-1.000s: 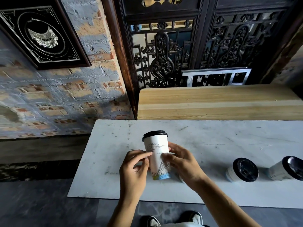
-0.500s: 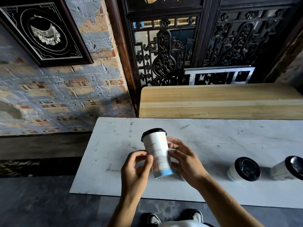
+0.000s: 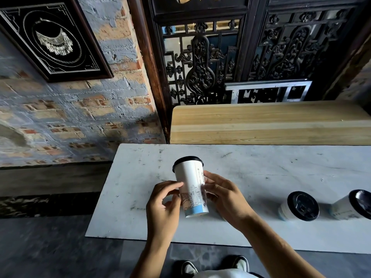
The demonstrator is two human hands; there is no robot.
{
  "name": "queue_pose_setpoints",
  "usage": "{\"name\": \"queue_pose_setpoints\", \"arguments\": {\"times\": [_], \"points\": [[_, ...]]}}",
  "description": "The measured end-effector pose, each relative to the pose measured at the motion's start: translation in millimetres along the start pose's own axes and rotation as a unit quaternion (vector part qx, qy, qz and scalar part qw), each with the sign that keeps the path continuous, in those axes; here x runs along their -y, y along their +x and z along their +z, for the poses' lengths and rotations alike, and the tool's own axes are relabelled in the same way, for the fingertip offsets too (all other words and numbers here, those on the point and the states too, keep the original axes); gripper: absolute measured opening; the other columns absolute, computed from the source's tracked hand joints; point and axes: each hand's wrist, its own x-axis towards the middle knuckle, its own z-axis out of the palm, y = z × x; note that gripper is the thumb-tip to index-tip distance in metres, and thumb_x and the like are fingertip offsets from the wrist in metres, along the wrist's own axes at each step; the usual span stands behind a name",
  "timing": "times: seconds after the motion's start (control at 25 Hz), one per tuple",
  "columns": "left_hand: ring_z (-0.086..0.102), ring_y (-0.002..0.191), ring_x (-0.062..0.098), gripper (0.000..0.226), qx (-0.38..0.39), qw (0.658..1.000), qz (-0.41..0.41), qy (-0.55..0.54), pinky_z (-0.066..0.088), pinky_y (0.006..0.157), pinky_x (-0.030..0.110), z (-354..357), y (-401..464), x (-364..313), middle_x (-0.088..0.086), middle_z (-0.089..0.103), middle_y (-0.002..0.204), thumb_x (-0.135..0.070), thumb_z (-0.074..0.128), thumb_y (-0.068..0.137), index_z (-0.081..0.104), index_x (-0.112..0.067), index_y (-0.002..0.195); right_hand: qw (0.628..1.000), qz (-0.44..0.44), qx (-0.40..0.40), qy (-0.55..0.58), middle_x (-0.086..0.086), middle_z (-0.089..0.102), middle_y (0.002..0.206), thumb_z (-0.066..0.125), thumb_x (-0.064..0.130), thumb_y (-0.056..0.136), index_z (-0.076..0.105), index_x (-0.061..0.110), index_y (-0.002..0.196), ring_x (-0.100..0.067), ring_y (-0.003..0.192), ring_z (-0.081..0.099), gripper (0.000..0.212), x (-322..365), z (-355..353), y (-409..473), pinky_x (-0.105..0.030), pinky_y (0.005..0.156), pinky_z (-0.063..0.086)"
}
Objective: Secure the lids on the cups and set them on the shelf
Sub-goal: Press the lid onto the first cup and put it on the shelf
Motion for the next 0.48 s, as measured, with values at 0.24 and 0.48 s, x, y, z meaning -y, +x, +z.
{"name": "queue_pose_setpoints", "arguments": {"times": [0.24,0.48], "points": [[0.073,0.094,0.006,0.015,-0.005,0.991,-0.096,-0.097,0.053,0.072,0.010,7.1,-4.1,-5.1,0.004,0.076,0.101,-0.004,0.074,0.090,0.069,-0.016,0.098,0.999,0.028,-0.025,0.000,-0.008,0.072,0.116,0.061,-0.008,0.088,0.069,0.025,0.130,-0.024,0.100,0.069,0.054,-1.0,-5.2,0.5,-0.035,0.082,0.054],[0.071,0.094,-0.001,0.021,0.004,0.995,-0.085,-0.058,0.053,0.071,0.009,8.0,-1.6,-0.2,0.003,0.074,0.111,-0.005,0.072,0.091,0.069,-0.020,0.106,1.000,0.003,-0.010,-0.020,-0.016,0.074,0.128,0.065,-0.008,0.086,0.055,0.016,0.143,-0.031,0.115,0.070,0.063,-5.4,-7.8,1.0,-0.040,0.098,0.056]]}}
